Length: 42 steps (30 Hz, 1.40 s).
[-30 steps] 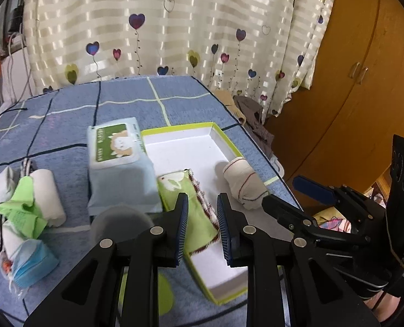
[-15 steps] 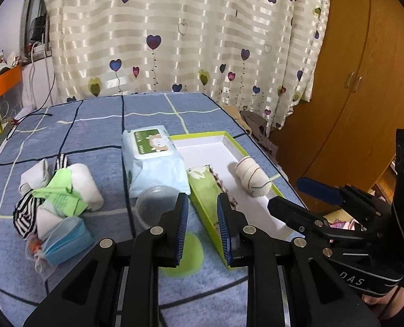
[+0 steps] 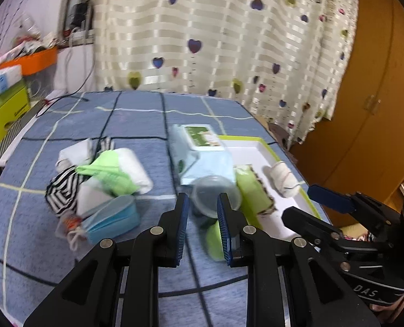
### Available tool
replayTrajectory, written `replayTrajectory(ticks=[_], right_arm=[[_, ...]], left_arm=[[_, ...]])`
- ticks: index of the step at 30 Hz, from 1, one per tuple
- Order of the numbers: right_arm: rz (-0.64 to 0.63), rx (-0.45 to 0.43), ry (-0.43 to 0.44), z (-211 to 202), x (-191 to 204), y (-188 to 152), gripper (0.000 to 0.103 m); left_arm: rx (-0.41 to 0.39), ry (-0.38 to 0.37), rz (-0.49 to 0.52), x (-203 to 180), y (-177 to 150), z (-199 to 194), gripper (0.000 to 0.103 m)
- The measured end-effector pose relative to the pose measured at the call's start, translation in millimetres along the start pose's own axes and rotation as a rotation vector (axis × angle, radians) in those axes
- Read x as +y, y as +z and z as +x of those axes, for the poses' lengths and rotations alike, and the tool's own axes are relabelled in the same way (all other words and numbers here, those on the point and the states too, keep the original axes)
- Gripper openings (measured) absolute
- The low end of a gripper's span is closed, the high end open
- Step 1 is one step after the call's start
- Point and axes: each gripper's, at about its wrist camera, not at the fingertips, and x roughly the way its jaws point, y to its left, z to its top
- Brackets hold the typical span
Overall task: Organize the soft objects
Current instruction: 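Open both tools to release the towel and roll, then withdraw, then grasp the mesh bag with the left tool while the right tool grasps the green cloth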
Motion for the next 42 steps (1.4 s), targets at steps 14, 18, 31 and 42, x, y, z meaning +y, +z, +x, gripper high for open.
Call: replayTrajectory(ticks=[14, 18, 31, 42], right_arm=[[-0.066, 0.042, 0.077, 27.5, 45.2, 2.7, 0.059], [-0.077, 0.058, 0.097, 36.4, 52.5, 2.3, 0.059], [-0.143, 0.109, 0.159, 69.9, 80.5, 7.8, 0.059], [-0.168, 0.182, 0.2, 116.9, 103.7, 13.0, 0.059]], left_arm=[[-0.002, 0.061, -0.071, 59.1, -20.4, -11.4, 0.023], [0.015, 0.07, -0.112, 76.5, -24.2, -10.6, 0.023], [0.027, 0.116, -0.187, 115.1, -26.7, -6.8, 0.023], [0.056, 0.144, -0.259, 156.9, -31.9, 3.2, 0.023]])
